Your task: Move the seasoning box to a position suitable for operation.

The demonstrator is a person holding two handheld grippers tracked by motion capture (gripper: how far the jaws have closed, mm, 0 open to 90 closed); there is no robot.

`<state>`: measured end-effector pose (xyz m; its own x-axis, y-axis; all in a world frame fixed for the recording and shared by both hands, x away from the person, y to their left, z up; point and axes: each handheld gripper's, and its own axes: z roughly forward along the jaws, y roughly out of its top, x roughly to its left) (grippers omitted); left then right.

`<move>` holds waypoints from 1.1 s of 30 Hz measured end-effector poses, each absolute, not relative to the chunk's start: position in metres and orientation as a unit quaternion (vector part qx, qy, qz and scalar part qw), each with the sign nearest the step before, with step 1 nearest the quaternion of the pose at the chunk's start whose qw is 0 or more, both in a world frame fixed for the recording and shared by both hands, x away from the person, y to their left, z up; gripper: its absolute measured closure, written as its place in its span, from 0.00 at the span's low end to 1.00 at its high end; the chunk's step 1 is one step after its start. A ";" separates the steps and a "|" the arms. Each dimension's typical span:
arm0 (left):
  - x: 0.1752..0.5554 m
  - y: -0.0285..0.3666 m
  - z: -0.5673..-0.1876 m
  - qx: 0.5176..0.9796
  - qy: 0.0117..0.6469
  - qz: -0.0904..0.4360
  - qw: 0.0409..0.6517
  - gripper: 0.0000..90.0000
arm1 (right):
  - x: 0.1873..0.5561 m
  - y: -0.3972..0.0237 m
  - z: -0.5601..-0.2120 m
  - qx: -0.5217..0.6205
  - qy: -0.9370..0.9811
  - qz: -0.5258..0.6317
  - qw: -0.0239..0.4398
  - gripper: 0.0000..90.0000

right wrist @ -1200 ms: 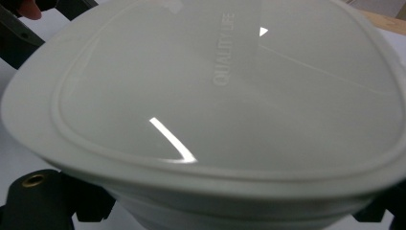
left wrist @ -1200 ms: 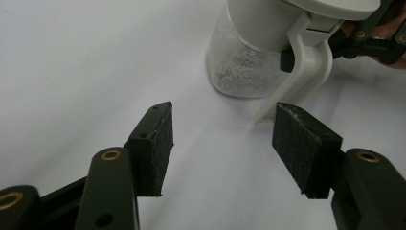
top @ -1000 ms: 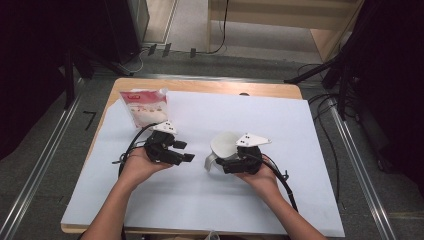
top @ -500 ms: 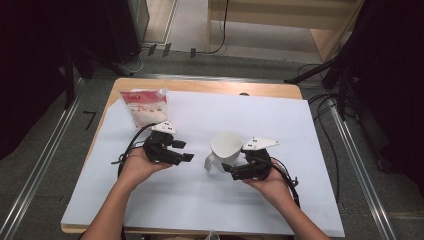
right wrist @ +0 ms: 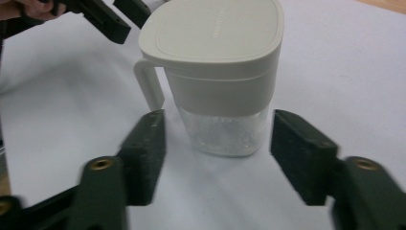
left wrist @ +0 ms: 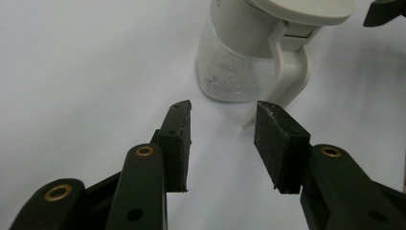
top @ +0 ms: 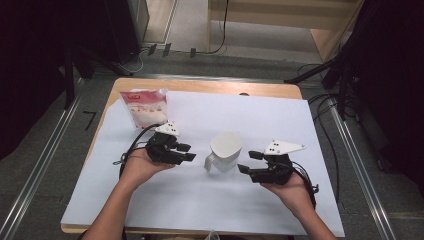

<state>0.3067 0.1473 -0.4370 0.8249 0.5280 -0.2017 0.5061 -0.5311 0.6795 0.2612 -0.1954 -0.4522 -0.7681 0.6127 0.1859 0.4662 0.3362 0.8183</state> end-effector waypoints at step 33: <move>0.319 0.107 -0.451 0.894 0.250 -0.012 0.372 1.00 | 0.279 -0.185 -0.463 0.349 0.806 0.474 0.058 1.00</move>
<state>0.3186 0.1071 -0.4512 0.8747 0.4380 -0.2074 0.4557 -0.5980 0.6594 0.2790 -0.1853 -0.4634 -0.7495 0.6181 0.2371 0.5080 0.3073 0.8047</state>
